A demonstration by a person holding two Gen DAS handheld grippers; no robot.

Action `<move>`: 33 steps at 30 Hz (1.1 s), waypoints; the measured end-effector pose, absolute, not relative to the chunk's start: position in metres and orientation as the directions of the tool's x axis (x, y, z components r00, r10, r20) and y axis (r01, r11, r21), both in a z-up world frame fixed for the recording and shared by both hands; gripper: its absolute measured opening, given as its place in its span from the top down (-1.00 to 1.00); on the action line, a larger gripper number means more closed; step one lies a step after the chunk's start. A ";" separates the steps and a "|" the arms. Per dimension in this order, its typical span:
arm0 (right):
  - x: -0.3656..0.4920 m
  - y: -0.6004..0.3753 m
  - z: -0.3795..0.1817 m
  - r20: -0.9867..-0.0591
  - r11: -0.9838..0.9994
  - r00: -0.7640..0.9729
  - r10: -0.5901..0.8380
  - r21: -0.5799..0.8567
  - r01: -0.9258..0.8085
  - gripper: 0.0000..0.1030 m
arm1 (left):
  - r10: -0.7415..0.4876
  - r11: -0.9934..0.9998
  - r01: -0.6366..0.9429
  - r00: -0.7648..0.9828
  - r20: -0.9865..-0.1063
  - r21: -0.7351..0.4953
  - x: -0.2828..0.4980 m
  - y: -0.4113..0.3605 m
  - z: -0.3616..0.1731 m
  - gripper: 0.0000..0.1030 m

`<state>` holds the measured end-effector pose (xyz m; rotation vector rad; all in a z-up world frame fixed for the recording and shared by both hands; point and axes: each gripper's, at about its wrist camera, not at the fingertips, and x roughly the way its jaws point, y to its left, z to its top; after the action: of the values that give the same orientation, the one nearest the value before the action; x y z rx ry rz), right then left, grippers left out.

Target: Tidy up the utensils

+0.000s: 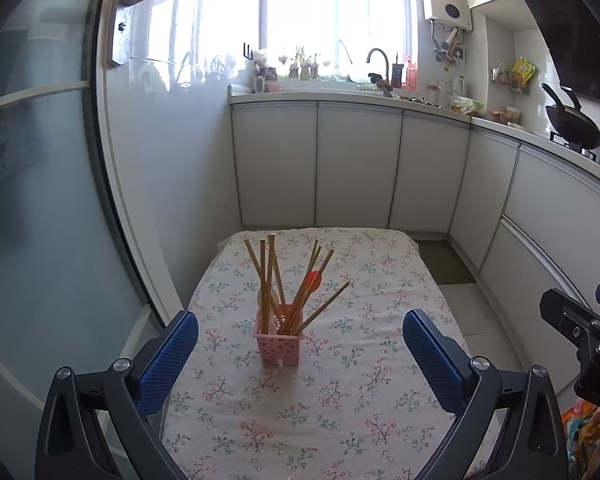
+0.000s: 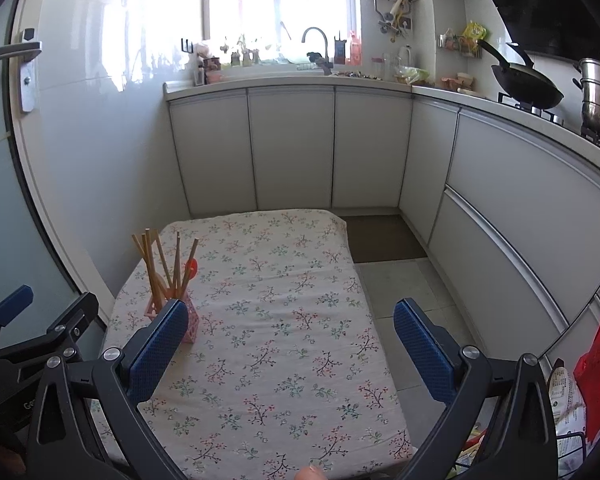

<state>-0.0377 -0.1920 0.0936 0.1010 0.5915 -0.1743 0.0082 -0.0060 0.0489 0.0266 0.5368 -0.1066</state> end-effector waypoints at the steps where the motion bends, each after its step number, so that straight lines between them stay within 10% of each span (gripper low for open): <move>1: -0.036 -0.191 0.093 -0.563 0.980 0.815 -0.134 0.045 0.192 -1.00 | -0.094 0.994 0.107 0.854 -0.512 -0.003 0.008 -0.006 0.049 -1.00; 33: -0.038 -0.189 0.094 -0.556 0.984 0.821 -0.127 0.036 0.176 -1.00 | -0.100 0.993 0.121 0.850 -0.517 0.007 0.010 -0.008 0.048 -1.00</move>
<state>-0.0375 -0.1890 0.0938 0.0868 0.5858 -0.1617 0.0096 -0.0084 0.0477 0.0401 0.5422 -0.1161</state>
